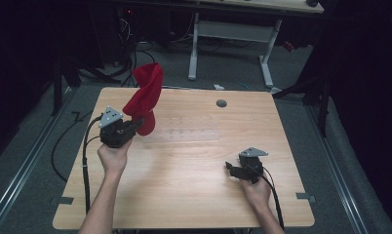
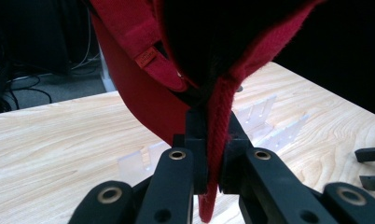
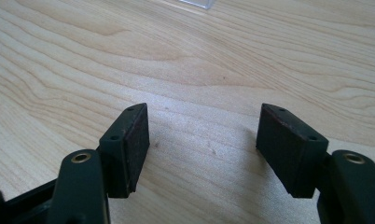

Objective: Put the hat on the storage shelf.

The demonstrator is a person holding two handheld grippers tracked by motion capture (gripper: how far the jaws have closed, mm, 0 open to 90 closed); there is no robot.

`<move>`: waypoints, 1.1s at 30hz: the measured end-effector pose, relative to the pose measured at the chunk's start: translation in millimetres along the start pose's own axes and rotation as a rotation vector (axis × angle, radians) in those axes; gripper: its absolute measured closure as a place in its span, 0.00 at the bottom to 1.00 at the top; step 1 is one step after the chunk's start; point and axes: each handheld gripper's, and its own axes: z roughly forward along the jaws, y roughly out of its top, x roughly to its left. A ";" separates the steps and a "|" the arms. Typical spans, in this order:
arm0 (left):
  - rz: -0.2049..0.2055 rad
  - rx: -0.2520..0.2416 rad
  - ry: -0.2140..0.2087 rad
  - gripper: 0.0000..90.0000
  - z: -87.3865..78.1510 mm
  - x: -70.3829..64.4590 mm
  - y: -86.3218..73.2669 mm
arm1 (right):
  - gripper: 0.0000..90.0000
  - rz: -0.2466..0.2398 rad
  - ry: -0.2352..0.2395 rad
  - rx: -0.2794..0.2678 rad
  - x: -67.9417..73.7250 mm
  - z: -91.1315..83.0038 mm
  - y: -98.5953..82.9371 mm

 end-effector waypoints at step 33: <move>0.025 -0.008 0.088 0.94 17.6 21.4 -22.3 | 0.38 0.000 -0.001 0.000 0.3 0.0 -0.1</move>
